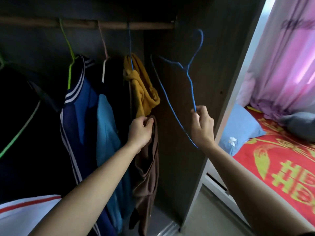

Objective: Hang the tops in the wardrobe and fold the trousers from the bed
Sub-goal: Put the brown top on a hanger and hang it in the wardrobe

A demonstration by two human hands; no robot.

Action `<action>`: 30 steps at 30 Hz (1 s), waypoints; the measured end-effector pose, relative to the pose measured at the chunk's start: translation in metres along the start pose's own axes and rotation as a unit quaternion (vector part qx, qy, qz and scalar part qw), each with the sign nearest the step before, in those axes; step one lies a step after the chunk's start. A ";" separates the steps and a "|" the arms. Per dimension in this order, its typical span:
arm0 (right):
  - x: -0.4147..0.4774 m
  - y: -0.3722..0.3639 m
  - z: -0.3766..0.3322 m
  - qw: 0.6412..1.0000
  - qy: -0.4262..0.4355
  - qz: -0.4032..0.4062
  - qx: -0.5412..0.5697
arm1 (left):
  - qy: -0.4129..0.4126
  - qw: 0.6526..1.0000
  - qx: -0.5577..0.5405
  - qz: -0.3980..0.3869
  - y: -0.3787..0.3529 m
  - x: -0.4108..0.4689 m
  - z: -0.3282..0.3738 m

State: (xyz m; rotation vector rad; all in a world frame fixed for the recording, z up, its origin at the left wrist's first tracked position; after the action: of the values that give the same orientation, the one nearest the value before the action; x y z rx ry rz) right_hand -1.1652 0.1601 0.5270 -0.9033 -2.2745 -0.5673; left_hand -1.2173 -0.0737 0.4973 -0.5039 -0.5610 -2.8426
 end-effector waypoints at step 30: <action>-0.112 0.106 0.082 0.945 -0.183 -0.185 -0.196 | -0.126 0.975 0.185 -0.014 -0.037 -0.102 0.064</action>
State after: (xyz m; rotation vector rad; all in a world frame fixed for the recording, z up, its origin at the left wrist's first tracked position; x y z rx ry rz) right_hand -1.0560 0.2287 0.4089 -0.8159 -2.7524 -1.1316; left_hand -1.1144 -0.0016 0.5039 -0.7918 -1.1219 -2.6195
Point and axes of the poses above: each hand's wrist, its own x-axis towards the middle knuckle, its own y-axis out of the back of the hand, z = x × y, the point moved 9 cm from there along x, towards the middle knuckle, and after that the axes turned 8 degrees about z, right-handed, at the moved point
